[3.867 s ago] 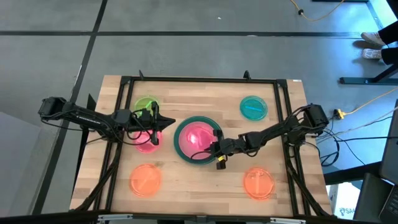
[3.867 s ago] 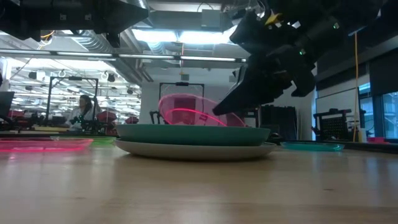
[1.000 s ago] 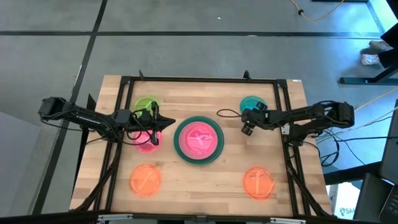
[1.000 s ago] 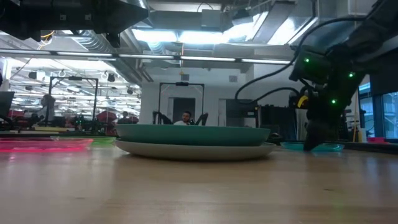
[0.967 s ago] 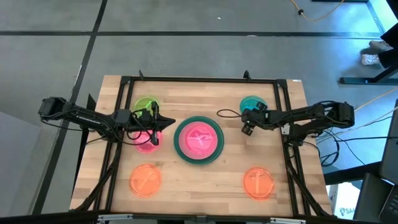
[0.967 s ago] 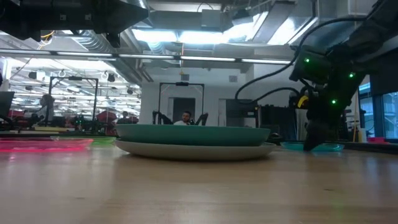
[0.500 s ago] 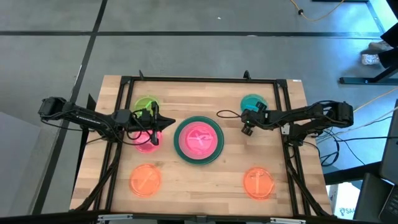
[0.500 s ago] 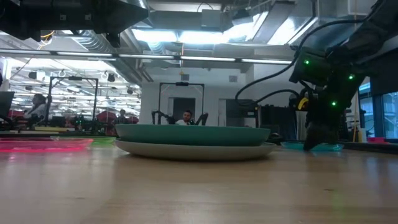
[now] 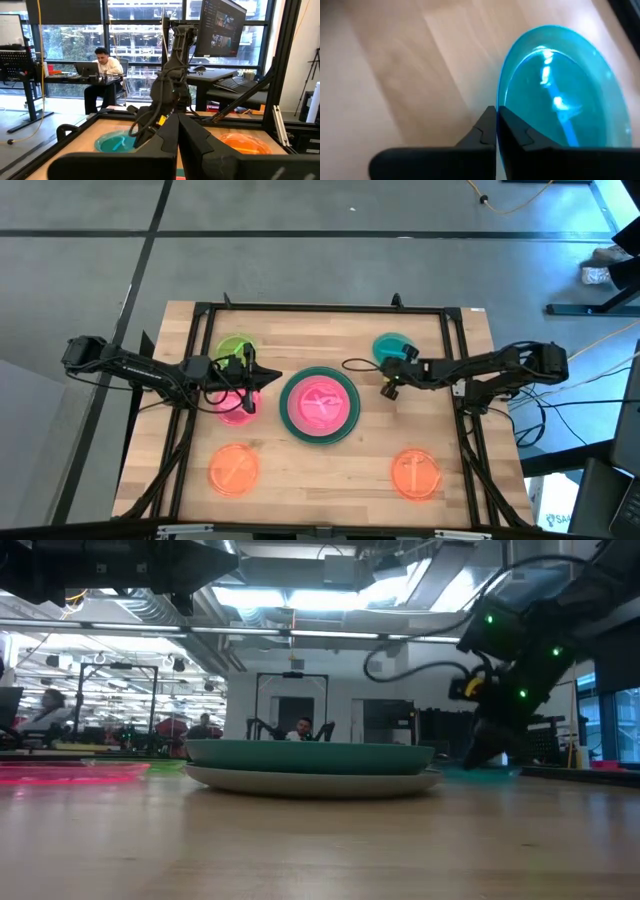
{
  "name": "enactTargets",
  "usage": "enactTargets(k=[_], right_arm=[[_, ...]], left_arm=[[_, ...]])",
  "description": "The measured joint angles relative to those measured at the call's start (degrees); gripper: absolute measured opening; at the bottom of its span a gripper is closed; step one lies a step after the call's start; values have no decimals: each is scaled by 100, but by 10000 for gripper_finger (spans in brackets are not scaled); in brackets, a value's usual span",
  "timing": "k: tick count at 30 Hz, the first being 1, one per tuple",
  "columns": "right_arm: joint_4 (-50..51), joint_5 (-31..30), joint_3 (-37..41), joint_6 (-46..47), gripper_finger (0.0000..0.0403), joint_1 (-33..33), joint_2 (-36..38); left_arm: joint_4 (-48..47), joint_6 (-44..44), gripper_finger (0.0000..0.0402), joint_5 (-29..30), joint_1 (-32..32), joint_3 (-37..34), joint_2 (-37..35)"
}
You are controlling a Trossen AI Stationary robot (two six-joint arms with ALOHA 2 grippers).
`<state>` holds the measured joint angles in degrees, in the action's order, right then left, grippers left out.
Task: Stack plastic plates
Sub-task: Stack the blue plate on top of the light pink plate
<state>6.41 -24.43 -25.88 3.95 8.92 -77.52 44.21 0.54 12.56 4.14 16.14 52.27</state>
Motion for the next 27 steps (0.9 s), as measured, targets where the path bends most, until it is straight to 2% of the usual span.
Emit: enactTargets(k=[12, 18, 27], right_arm=[[-105, 2, -947, -37, 5, -1028, 2], [-753, 17, -1174, -297, 5, -1590, 2], [-2328, 1074, -1185, -571, 5, -2121, -157]], left_arm=[[0, 2, 2, 0, -2, 0, -2], [0, 4, 2, 0, 0, 0, 0], [0, 4, 2, 0, 0, 0, -1]])
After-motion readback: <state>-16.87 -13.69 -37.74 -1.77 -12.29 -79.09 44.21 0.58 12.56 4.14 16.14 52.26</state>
